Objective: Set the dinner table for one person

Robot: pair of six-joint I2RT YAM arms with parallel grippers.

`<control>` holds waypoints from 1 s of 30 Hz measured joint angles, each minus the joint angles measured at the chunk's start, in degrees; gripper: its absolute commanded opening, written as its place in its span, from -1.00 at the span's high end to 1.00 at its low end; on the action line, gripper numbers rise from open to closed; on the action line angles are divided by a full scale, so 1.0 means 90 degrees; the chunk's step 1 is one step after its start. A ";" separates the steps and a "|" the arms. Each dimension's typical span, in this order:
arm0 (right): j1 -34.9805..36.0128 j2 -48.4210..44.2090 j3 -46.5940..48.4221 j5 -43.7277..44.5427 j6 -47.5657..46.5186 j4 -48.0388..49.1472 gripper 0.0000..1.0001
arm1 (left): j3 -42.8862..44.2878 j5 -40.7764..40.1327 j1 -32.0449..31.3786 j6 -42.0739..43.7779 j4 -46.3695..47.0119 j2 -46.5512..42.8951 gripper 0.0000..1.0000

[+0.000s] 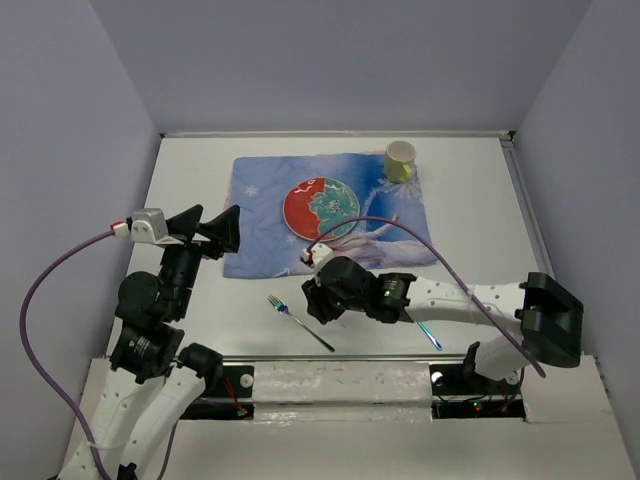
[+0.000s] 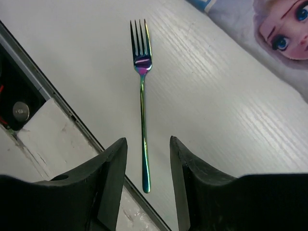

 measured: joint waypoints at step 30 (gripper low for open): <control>0.0629 0.2965 0.2341 0.0962 0.0345 -0.0444 1.00 | 0.0000 0.0078 0.0000 -0.0041 0.0002 0.0000 -0.98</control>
